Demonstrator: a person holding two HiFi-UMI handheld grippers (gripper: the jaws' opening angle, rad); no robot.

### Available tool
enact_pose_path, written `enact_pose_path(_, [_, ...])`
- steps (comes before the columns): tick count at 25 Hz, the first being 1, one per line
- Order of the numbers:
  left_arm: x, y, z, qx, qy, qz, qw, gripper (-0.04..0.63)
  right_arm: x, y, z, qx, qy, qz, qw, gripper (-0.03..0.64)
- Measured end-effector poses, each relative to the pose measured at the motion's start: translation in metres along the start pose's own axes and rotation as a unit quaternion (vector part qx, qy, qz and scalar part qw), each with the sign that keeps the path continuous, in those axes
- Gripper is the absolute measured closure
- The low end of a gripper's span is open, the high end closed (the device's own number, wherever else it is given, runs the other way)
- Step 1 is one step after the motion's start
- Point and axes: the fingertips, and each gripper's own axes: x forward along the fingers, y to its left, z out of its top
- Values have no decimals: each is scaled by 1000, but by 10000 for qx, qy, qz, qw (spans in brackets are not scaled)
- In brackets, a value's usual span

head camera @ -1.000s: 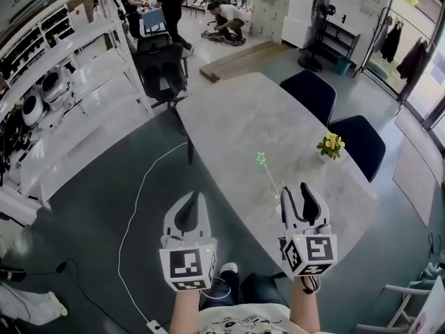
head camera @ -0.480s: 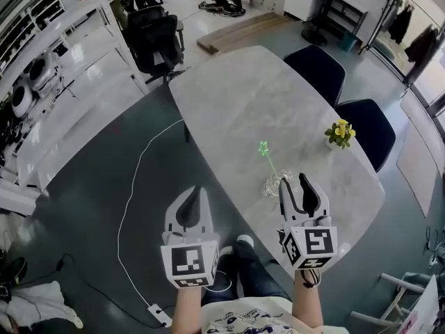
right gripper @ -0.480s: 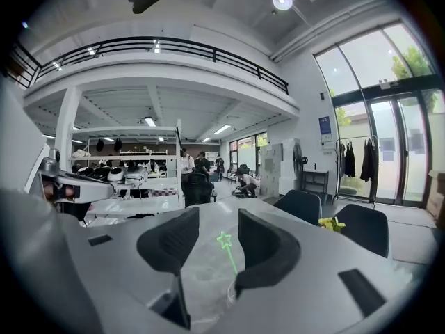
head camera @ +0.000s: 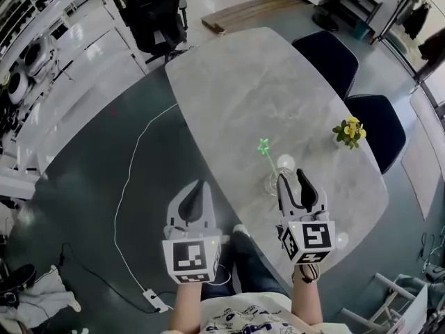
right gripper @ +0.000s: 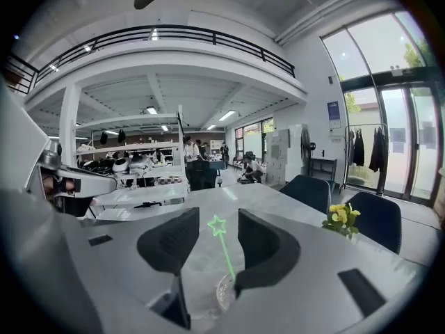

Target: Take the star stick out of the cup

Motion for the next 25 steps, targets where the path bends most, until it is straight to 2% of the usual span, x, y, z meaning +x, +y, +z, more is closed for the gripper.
enact_pose_path(8, [22,-1,-21,2,274,66,9996,595,33,-5,-33,-272,462,209,9983,457])
enact_pose_path(17, [39,4,-43,-169,568,190,9981,595,59,-6,-67,-507,921,369,9938,463])
enact_pose_path(25, [51,0,-63,-119,754,130,9970,595,78,-6,-88,-784,1216,462,9884,480])
